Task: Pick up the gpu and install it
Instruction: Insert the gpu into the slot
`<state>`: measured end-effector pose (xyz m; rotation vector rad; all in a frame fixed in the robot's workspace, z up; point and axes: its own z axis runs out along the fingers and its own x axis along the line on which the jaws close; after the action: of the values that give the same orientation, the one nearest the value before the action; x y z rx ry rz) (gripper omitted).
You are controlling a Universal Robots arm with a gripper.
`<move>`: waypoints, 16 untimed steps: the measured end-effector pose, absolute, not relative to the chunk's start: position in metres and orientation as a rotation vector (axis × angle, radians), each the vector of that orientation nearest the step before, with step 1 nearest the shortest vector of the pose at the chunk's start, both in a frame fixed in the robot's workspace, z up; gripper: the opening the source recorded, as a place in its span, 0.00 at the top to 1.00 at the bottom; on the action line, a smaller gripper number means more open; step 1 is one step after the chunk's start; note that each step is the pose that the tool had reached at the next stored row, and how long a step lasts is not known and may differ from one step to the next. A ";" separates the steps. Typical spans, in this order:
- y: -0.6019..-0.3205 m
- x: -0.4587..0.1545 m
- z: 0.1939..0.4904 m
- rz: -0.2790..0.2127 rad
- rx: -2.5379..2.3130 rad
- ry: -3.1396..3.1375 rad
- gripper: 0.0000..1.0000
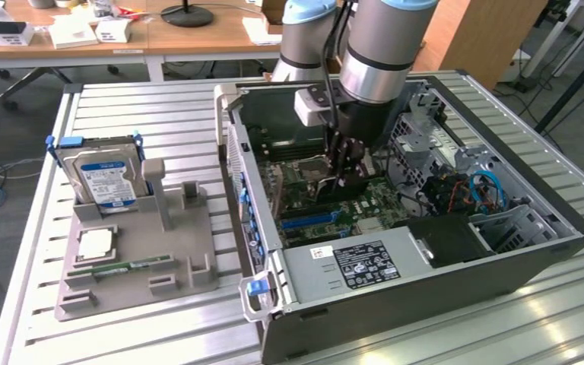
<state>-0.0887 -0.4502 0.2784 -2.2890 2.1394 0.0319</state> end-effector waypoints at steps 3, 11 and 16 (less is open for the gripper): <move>-0.450 -0.092 0.278 0.028 -2.288 2.138 0.74; -0.453 -0.093 0.278 0.028 -2.287 2.137 0.74; -0.454 -0.096 0.278 0.027 -2.287 2.137 0.74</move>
<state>-0.0958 -0.4535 0.2783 -2.2872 2.1371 0.0273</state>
